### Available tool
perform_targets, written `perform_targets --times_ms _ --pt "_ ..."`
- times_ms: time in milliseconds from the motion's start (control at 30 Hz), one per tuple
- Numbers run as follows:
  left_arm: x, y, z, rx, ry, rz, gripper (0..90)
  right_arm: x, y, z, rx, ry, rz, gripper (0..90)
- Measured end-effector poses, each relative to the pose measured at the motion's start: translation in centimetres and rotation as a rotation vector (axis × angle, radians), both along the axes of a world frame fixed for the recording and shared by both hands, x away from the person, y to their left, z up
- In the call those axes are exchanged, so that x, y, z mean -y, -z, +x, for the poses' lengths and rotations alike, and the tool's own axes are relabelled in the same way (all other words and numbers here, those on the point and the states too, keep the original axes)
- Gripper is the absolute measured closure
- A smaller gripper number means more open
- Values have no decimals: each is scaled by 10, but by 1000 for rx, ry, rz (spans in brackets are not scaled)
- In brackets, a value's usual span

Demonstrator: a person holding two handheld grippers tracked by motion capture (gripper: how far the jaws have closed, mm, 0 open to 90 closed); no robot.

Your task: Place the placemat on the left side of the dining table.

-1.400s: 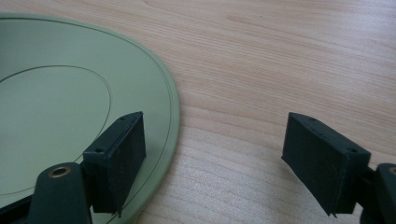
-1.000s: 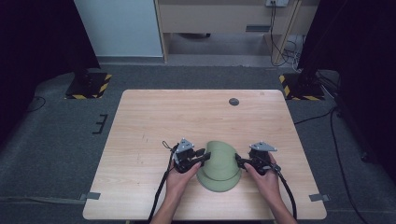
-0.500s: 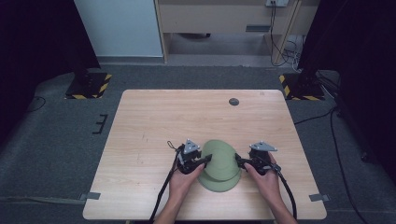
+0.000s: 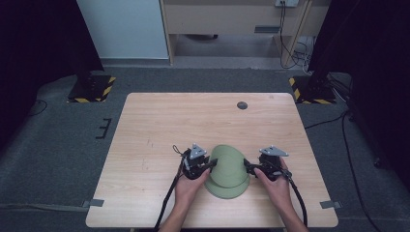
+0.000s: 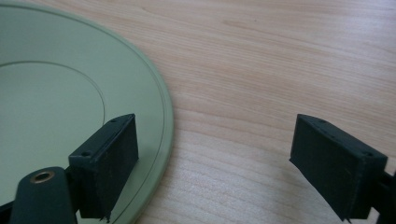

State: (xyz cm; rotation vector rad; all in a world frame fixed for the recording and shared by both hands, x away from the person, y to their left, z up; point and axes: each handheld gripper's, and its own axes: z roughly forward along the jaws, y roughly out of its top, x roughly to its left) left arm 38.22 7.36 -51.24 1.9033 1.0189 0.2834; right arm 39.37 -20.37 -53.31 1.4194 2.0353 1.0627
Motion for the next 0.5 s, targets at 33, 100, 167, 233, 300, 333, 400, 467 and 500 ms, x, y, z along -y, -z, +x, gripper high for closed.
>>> perform_targets --times_ms 33,100,167,233,300,333,400,467,500 --pt "0 0 0 0 1 1 729 2 -2 0 4 0 -2 146" --pt "0 -1 0 2 2 -2 734 5 -5 0 6 5 -4 135" --pt "0 -3 0 6 3 7 742 11 -8 -1 -4 17 -12 124" --pt "1 -3 0 9 4 12 745 14 -9 -1 -8 18 -14 119" --pt "1 -3 1 8 1 10 745 17 -11 -3 -11 20 -20 117" --pt "0 -3 1 0 -4 9 744 21 -12 -5 -14 19 -31 113" --pt "0 -2 2 -1 -7 12 744 25 -13 -7 -21 19 -36 107" --pt "-1 -2 3 -4 -8 14 744 27 -13 -8 -23 19 -36 107" --pt "-1 -2 3 -7 -8 13 744 30 -14 -8 -29 22 -32 105"
